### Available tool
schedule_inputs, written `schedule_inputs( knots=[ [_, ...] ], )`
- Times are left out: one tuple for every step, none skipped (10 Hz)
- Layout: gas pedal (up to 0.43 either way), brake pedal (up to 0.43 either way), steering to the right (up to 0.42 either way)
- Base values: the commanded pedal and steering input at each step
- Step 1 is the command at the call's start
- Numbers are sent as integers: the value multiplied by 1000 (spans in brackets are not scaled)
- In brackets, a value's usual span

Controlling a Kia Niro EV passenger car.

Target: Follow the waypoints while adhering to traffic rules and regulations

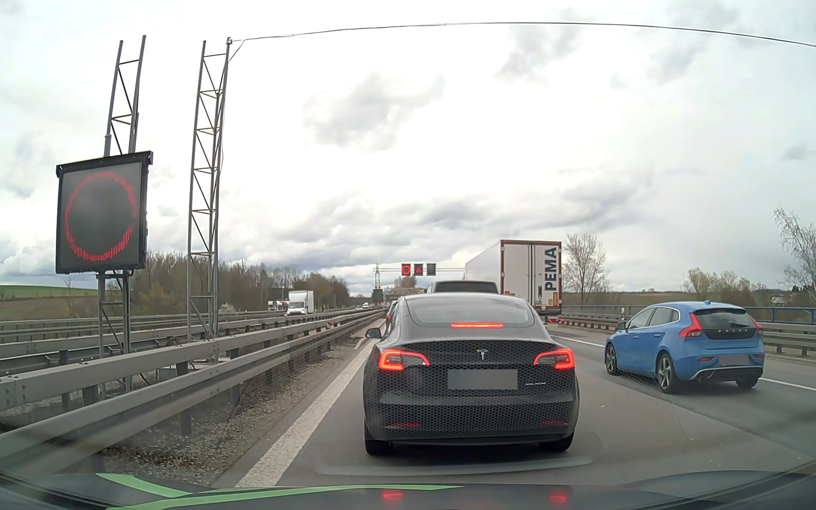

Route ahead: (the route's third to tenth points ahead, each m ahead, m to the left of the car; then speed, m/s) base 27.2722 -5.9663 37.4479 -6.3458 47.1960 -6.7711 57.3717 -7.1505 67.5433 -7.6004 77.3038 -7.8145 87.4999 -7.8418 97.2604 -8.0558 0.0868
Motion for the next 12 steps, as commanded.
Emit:
schedule_inputs(
  knots=[
    [0, 6, -3],
    [0, 12, -3],
    [0, 37, -3],
    [0, 49, -3],
    [0, 61, -3],
    [0, 73, -3],
    [0, 85, -3],
    [0, 85, -3],
    [0, 91, -3],
    [0, 91, -3],
    [0, 43, -3],
    [0, 0, -3]
  ],
)
